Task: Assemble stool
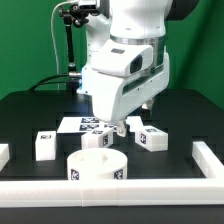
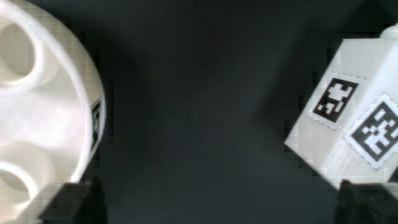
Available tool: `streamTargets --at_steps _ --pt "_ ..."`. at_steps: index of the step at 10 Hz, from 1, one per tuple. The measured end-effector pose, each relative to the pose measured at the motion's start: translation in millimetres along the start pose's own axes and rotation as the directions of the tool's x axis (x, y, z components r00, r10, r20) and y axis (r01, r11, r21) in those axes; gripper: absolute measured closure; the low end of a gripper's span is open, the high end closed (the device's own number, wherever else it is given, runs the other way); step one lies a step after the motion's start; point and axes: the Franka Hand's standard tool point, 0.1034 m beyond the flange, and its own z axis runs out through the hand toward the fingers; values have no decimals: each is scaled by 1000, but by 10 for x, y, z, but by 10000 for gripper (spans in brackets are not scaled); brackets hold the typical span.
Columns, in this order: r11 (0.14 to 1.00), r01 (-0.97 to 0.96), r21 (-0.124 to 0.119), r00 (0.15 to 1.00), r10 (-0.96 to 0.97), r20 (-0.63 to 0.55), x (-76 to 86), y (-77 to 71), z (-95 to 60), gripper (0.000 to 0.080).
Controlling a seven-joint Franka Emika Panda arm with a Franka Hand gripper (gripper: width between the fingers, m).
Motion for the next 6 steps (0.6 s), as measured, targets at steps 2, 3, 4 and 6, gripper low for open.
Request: streamTargets --at_steps 2,3,4,6 --pt "1000 0 0 1000 0 0 0 0 0 149" --pt "1000 0 0 1000 0 0 -1 1 0 149" --pt "1000 0 0 1000 0 0 -8 7 3 149" --pt "992 123 -38 992 -124 -23 -123 249 55 149"
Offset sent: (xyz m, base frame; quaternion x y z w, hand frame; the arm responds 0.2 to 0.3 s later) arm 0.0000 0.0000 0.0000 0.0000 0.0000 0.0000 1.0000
